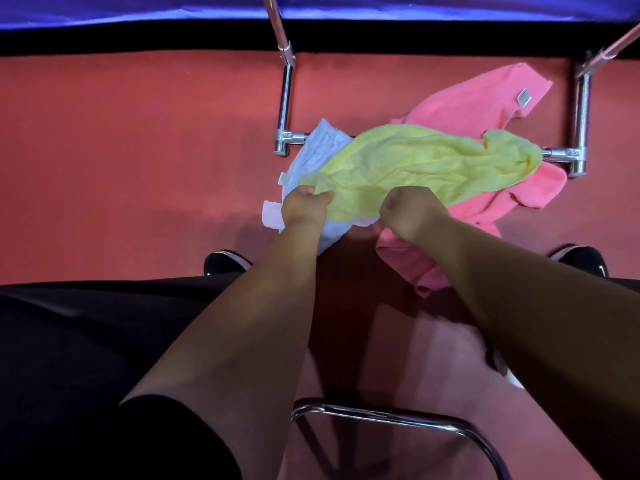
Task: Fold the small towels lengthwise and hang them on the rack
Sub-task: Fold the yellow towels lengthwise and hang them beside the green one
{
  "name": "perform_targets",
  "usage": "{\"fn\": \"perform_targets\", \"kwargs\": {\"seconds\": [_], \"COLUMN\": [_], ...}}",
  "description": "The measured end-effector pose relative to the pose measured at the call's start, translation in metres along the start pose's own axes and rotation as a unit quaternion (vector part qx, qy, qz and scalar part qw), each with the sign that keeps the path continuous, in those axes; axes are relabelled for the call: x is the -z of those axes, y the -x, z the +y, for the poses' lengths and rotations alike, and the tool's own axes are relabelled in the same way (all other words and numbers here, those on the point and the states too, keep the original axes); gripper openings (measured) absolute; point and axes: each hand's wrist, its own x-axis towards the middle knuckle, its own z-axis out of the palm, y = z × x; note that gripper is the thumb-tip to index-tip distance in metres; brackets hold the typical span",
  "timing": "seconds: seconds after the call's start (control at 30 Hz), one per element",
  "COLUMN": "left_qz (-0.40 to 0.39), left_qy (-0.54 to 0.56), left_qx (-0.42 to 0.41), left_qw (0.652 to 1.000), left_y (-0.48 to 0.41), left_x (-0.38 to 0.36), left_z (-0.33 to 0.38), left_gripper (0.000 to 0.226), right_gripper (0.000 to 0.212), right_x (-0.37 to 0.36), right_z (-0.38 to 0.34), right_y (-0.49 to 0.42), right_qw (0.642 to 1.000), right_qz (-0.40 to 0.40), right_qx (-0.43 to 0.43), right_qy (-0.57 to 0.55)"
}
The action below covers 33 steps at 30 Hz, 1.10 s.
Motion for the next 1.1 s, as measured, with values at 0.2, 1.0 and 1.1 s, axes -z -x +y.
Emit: {"fn": "perform_targets", "kwargs": {"seconds": [0.2, 1.0, 1.1], "left_qz": [-0.024, -0.149, -0.182], "left_qy": [0.145, -0.095, -0.102], "left_qx": [-0.051, -0.419, -0.453], "left_qw": [0.988, 0.89, 0.867], "left_y": [0.044, 0.253, 0.285], "left_x": [-0.005, 0.131, 0.15], "left_z": [0.055, 0.204, 0.223], "left_gripper": [0.021, 0.009, 0.015], "right_gripper": [0.046, 0.019, 0.016], "right_x": [0.007, 0.181, 0.199], "right_z": [-0.022, -0.053, -0.054], "right_y": [0.017, 0.25, 0.284], "right_qw": [0.98, 0.834, 0.818], "right_qz": [0.129, 0.436, 0.459], "right_qx": [0.095, 0.24, 0.238], "right_qy": [-0.119, -0.24, -0.25]}}
